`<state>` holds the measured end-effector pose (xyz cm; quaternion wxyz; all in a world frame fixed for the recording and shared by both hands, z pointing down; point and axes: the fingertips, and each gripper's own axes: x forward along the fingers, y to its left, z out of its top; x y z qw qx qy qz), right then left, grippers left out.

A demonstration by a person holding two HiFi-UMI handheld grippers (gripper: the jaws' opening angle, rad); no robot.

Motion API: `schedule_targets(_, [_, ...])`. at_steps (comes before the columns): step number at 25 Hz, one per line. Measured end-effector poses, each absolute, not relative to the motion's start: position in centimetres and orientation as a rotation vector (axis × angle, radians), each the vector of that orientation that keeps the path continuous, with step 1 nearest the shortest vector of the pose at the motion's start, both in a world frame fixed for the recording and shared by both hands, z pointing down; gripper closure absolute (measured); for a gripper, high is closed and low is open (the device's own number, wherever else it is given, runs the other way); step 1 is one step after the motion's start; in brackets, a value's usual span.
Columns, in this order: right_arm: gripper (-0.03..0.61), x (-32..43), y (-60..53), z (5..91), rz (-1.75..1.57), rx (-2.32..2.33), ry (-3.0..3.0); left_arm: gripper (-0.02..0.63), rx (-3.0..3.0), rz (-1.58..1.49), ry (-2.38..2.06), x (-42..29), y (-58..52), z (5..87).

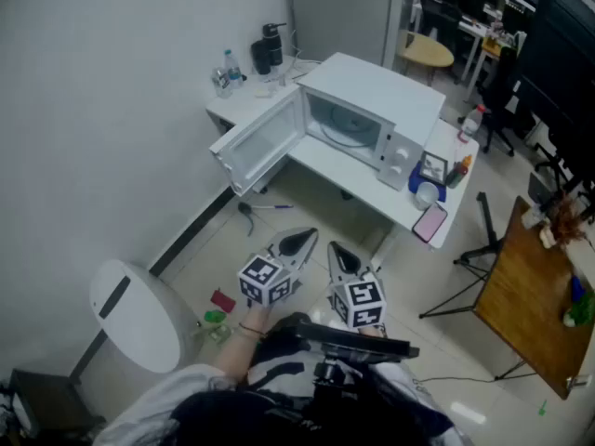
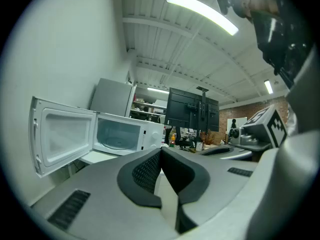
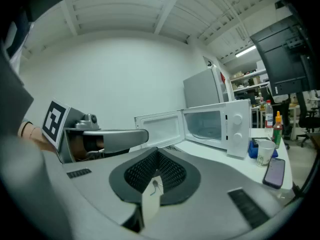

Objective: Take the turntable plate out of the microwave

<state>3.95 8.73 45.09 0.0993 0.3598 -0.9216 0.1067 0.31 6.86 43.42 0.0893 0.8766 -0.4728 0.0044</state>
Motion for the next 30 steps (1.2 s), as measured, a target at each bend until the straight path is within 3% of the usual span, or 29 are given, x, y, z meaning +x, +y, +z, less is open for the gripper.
schedule_targets(12, [0.584, 2.3, 0.5, 47.2, 0.344, 1.12, -2.682, 0.621, 2.473, 0.149, -1.326, -2.1, -1.7, 48.0])
schedule_targets(23, [0.584, -4.3, -12.6, 48.8, 0.402, 1.244, -2.578, 0.621, 2.47, 0.178, -1.163, -6.7, -16.3, 49.8])
schedule_targets(30, [0.584, -4.7, -17.4, 51.5, 0.427, 1.316, -2.502, 0.62, 2.394, 0.203, -1.132, -8.9, -25.2, 52.5])
